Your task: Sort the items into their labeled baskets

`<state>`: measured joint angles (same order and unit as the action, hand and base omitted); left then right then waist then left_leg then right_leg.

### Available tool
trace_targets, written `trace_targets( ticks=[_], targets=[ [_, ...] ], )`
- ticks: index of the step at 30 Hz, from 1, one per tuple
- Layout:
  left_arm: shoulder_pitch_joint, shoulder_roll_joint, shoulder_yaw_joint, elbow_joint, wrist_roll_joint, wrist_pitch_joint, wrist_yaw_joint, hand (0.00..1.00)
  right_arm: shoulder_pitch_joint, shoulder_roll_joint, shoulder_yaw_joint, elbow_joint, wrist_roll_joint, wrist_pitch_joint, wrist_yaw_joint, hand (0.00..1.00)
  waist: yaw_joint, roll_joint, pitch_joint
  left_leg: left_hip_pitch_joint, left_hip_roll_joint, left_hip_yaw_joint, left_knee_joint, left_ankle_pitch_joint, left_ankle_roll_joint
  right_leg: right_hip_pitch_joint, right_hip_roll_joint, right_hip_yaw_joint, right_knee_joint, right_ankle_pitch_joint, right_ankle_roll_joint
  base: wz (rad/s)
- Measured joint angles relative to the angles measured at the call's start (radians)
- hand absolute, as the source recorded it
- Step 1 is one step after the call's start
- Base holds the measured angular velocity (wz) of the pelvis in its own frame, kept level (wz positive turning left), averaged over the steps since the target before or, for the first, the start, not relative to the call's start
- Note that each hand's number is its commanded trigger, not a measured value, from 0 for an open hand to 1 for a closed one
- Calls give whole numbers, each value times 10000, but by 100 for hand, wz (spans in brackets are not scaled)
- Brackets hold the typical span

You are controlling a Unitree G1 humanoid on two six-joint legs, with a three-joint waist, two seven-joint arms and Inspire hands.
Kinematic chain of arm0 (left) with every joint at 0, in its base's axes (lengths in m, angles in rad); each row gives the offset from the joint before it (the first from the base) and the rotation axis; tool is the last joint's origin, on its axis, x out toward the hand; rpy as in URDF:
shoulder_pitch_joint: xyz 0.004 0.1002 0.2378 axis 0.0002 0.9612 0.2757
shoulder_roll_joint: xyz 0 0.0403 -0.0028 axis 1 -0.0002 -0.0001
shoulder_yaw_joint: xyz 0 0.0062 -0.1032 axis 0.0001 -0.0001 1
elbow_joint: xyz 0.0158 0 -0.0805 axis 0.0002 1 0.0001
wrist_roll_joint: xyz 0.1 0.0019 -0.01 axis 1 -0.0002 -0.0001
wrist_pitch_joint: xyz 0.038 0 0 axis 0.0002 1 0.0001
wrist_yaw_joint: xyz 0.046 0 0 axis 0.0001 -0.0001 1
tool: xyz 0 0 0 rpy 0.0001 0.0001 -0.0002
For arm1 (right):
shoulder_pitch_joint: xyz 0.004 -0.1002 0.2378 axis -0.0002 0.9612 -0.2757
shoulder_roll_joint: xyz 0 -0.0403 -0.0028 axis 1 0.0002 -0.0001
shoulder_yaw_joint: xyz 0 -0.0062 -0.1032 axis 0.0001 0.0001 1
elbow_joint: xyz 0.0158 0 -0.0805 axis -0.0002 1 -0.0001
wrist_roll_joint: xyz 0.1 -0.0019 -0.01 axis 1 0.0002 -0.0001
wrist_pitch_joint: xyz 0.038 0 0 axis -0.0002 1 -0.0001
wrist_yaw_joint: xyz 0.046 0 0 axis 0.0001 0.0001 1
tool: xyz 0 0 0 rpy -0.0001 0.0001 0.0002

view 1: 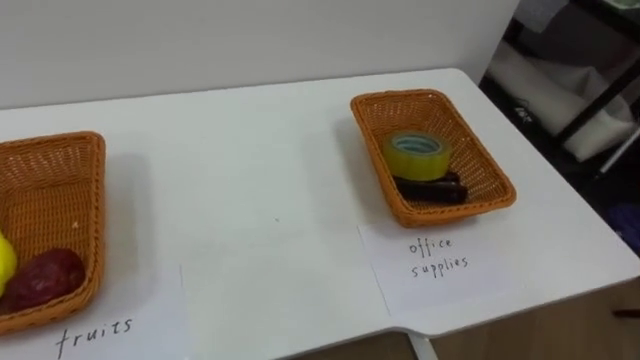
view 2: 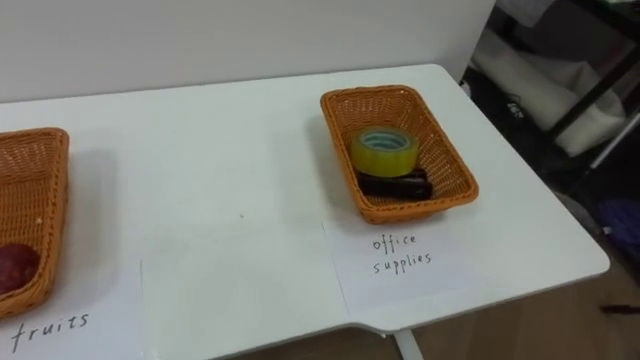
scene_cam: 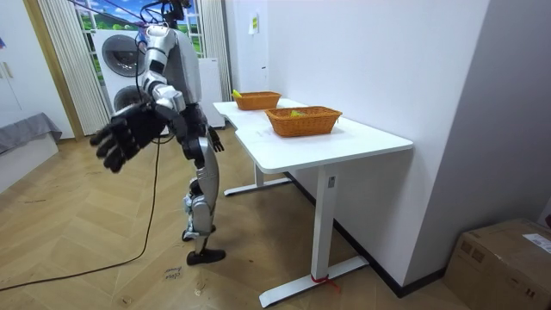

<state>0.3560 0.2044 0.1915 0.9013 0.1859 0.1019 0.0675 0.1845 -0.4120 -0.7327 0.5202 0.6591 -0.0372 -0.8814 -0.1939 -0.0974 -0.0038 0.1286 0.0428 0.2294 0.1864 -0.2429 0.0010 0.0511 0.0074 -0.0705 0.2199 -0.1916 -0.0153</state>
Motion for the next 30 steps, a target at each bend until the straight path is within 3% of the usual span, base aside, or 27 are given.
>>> trace_targets(
  ticks=[2,6,9,10,15,19,23,30],
  targets=[
    [-14,-39,7,2,-307,-34,13,0,180,449,-1,568,51,-154,61,0,-14,77,-41,30,-13,-1,-58,0,0,7,20,63,-17,-2,3,0],
    [94,-186,30,17,-390,-209,98,0,642,965,3,1195,489,-280,128,0,43,200,-97,74,-34,-29,-156,1,1,22,25,116,3,-16,22,0],
    [160,-194,30,28,-660,-213,129,0,807,1430,39,1913,832,-382,116,0,95,250,-85,147,-28,-30,-193,2,-3,29,40,127,23,-43,11,-3],
    [221,-227,20,25,-755,-213,129,0,858,1649,108,2116,916,-383,136,0,89,345,-41,169,-28,-21,-216,-1,-8,27,44,146,0,-56,5,-8],
    [201,-367,19,188,-779,-221,124,0,1025,2197,591,3265,1546,-379,676,0,90,386,-43,184,-34,-40,-235,-11,-17,31,36,145,10,-100,10,-1],
    [226,-408,-5,584,-772,-190,121,0,879,2542,1490,4749,1947,-315,1653,0,251,551,-51,207,-23,-23,-221,-42,-32,51,42,147,3,-106,4,-3],
    [230,-560,-5,699,-753,-94,121,0,844,2723,2933,5722,1548,268,3234,0,622,774,-30,222,-26,-28,-225,-54,-21,38,4,113,28,-140,15,0],
    [51,-742,-461,890,-754,73,-51,0,636,2837,5239,6120,-268,645,5799,0,1206,816,-20,303,-31,-179,-161,-54,-22,172,-31,-56,-22,-149,8,6]
  ],
)
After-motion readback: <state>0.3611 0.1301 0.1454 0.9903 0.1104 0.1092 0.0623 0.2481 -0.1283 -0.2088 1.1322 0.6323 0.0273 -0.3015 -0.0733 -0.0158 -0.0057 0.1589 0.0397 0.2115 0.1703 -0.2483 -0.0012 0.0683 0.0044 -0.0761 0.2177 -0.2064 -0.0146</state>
